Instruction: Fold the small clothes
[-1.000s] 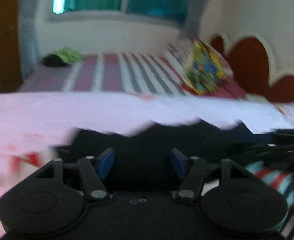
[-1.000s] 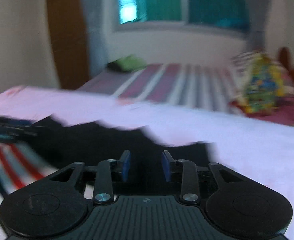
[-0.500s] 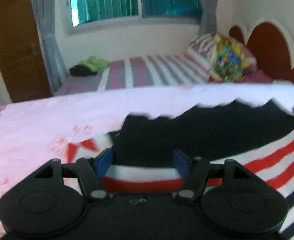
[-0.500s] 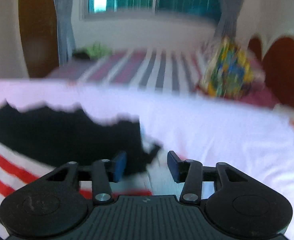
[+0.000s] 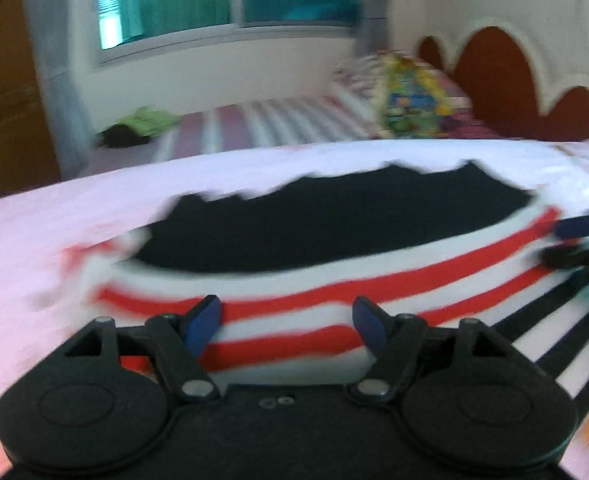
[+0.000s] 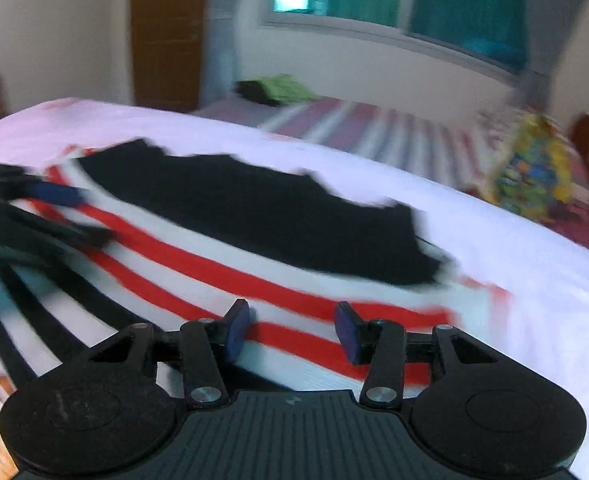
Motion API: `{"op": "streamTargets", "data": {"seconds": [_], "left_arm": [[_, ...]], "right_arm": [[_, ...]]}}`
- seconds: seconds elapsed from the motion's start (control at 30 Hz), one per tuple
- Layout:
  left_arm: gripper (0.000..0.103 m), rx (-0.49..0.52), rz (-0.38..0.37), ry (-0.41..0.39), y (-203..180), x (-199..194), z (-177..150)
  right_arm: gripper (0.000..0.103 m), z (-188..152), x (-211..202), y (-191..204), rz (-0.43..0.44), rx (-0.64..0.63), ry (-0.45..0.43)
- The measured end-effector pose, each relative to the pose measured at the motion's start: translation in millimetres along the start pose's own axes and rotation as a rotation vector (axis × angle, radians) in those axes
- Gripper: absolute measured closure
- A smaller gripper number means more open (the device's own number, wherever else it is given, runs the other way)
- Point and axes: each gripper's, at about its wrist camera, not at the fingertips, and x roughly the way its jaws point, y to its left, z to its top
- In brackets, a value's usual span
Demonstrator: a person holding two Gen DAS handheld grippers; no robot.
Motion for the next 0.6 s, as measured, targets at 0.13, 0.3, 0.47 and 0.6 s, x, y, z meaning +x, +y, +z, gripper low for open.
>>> {"op": "streamTargets", "data": {"seconds": [0.13, 0.3, 0.47, 0.6], "left_arm": [[0.025, -0.109, 0.012, -0.004, 39, -17, -13], [0.029, -0.091, -0.009, -0.040, -12, -35, -7], [0.030, -0.010, -0.012, -0.010, -67, -33, -14], [0.029, -0.024, -0.012, -0.004, -66, -34, -30]], "right_arm": [[0.057, -10, -15, -22, -0.081, 0.049, 0.027], [0.057, 7, -41, 32, -0.004, 0.033, -0.081], [0.057, 16, -22, 88, 0.044, -0.026, -0.036], [0.058, -5, -17, 89, 0.032, 0.000, 0.012]]}}
